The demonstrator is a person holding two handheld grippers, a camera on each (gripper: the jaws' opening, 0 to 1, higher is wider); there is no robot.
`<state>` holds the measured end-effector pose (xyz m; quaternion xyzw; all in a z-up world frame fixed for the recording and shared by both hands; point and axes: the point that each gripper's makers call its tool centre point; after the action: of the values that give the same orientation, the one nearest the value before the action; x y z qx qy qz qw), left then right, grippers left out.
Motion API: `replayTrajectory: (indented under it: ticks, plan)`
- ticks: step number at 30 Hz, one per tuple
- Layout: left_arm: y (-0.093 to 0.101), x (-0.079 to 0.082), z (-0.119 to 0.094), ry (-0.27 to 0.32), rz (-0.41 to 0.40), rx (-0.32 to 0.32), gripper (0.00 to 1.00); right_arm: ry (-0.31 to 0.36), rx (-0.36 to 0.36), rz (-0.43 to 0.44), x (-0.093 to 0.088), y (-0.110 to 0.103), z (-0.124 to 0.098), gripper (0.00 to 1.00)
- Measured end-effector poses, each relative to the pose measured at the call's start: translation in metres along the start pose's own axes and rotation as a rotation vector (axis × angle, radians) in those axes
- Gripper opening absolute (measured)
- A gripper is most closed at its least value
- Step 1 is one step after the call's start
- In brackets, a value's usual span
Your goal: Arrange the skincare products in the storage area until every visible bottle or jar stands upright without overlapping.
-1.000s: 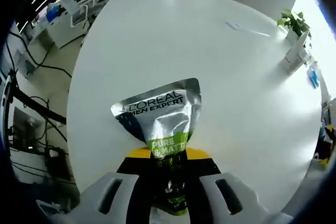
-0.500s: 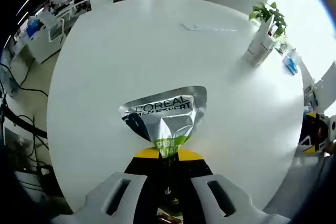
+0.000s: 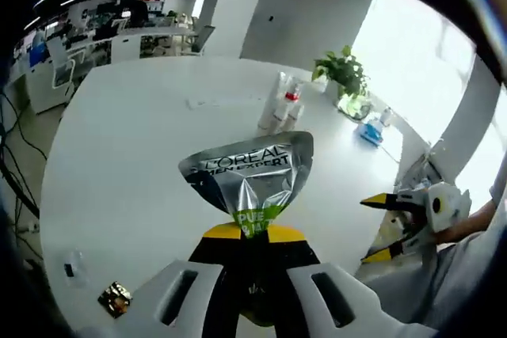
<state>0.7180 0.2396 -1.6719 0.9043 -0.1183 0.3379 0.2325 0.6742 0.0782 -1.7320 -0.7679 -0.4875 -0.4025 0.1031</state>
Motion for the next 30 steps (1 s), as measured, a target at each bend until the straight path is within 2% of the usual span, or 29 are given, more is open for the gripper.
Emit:
replayTrajectory:
  ticks: [2, 6, 13, 16, 20, 22, 25, 27, 28, 30]
  plan:
    - [0.008, -0.013, -0.003, 0.008, -0.034, -0.013, 0.04, 0.0, 0.005, -0.024, 0.001, -0.003, 0.0, 0.6]
    - [0.023, -0.033, -0.01, 0.026, -0.032, -0.008, 0.04, -0.001, 0.013, -0.076, 0.002, -0.009, 0.0, 0.59]
    - [0.041, -0.056, -0.023, 0.042, -0.025, -0.017, 0.04, -0.029, 0.041, -0.14, -0.003, -0.019, 0.004, 0.58]
    - [0.045, -0.068, -0.029, 0.056, -0.061, -0.045, 0.04, -0.026, 0.042, -0.137, -0.001, -0.018, 0.004, 0.58]
    - [0.05, -0.09, -0.034, 0.027, -0.067, -0.065, 0.04, -0.038, 0.026, -0.126, 0.01, -0.013, -0.003, 0.59]
    - [0.056, -0.097, -0.036, 0.028, -0.08, -0.085, 0.04, 0.013, 0.04, -0.015, 0.028, -0.016, -0.01, 0.59]
    - [0.06, -0.102, -0.035, 0.04, -0.032, -0.083, 0.04, 0.081, 0.046, 0.087, 0.049, -0.016, -0.017, 0.6]
    - [0.059, -0.103, -0.033, 0.052, -0.025, -0.081, 0.04, 0.105, 0.05, 0.148, 0.054, -0.017, -0.02, 0.6]
    - [0.059, -0.104, -0.031, 0.057, -0.023, -0.075, 0.04, 0.096, 0.051, 0.176, 0.052, -0.019, -0.02, 0.6]
    - [0.059, -0.106, -0.03, 0.061, 0.037, -0.061, 0.04, 0.082, 0.053, 0.209, 0.049, -0.022, -0.02, 0.61]
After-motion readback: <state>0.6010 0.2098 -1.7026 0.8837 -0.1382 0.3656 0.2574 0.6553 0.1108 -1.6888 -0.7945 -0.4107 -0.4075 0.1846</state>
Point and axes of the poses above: the point that each gripper's makers call its tool centre point, and the gripper's own axes: z roughly forward along the fingers, y roughly to its right, x roughly out of its top, and after that the axes turned 5 degrees about -y, right-handed
